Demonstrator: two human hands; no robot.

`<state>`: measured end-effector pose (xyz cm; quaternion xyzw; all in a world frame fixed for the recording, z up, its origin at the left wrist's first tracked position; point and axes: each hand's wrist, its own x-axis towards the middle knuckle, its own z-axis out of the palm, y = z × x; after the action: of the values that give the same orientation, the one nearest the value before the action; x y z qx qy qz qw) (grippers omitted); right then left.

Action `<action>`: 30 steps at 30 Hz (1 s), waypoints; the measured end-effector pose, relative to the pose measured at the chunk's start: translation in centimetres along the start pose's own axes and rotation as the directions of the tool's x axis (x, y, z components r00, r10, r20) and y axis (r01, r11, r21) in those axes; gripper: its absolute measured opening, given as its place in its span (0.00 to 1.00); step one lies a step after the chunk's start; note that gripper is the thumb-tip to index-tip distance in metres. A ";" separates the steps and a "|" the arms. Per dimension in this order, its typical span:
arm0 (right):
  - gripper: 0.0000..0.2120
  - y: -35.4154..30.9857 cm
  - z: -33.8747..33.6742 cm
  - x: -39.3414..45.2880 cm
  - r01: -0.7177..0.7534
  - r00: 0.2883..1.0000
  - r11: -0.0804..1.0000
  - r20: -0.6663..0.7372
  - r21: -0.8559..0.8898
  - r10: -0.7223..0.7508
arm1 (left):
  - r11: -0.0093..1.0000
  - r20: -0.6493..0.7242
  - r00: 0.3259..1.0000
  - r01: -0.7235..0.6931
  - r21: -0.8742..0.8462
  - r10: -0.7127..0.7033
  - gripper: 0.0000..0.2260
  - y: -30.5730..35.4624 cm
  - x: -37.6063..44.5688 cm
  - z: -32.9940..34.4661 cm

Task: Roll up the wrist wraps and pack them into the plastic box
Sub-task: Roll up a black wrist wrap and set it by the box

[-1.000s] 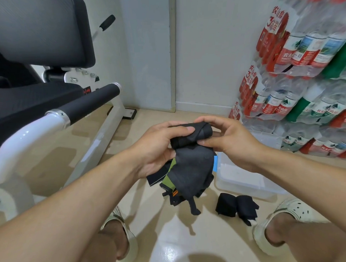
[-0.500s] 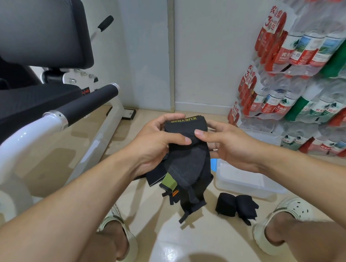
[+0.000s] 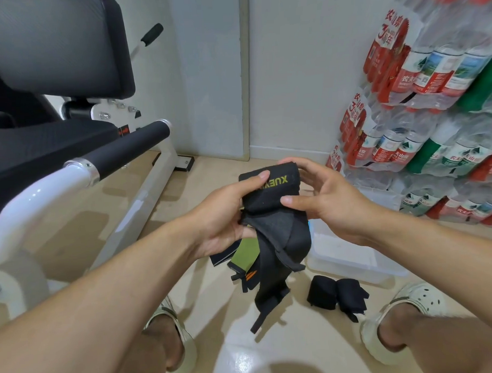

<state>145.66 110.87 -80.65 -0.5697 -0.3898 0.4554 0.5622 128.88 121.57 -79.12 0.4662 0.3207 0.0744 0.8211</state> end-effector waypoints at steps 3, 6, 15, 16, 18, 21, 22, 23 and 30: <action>0.28 0.1 0.0 0.1 0.046 0.999 0.999 0.000 0.024 -0.046 | 0.999 0.001 1.000 -0.002 -0.050 0.002 0.20 0.0 0.0 0.1; 0.28 0.1 0.0 0.2 0.070 0.997 0.996 -0.017 0.052 -0.070 | 0.994 -0.021 0.999 -0.026 -0.103 0.024 0.19 0.1 -0.1 0.0; 0.21 -1.7 -0.6 0.5 -0.156 0.988 0.942 0.065 0.297 0.143 | 0.980 -0.078 0.979 -0.191 -0.062 0.186 0.28 0.8 -0.1 -0.2; 0.19 -1.7 -0.7 0.5 -0.183 0.983 0.935 0.074 0.303 0.169 | 0.977 -0.085 0.976 -0.207 -0.054 0.202 0.27 0.8 -0.1 -0.3; 0.18 -1.4 -0.9 0.4 -0.232 0.972 0.941 0.091 0.248 0.216 | 0.971 -0.091 0.969 -0.234 -0.043 0.230 0.25 1.0 0.0 -0.5; 0.24 -1.6 -1.0 0.1 -0.283 0.954 0.950 0.138 0.135 0.265 | 0.965 -0.086 0.962 -0.262 -0.009 0.261 0.24 1.2 -0.1 -0.7; 0.26 -1.7 -0.9 0.0 -0.286 0.952 0.953 0.142 0.098 0.271 | 0.964 -0.085 0.961 -0.264 0.015 0.264 0.24 1.2 -0.1 -0.7; 0.26 -1.7 -0.8 -0.2 -0.282 0.953 0.957 0.137 0.064 0.272 | 0.963 -0.084 0.960 -0.264 0.044 0.267 0.23 1.0 -0.1 -0.7; 0.19 -1.2 -0.2 -0.2 -0.191 0.982 0.972 0.038 0.140 0.187 | 0.962 -0.095 0.957 -0.270 0.042 0.273 0.35 0.2 0.4 -0.5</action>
<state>145.86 110.67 -79.41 -0.5567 -0.3071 0.5406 0.5509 128.89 122.24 -79.30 0.5131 0.2956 0.2050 0.7793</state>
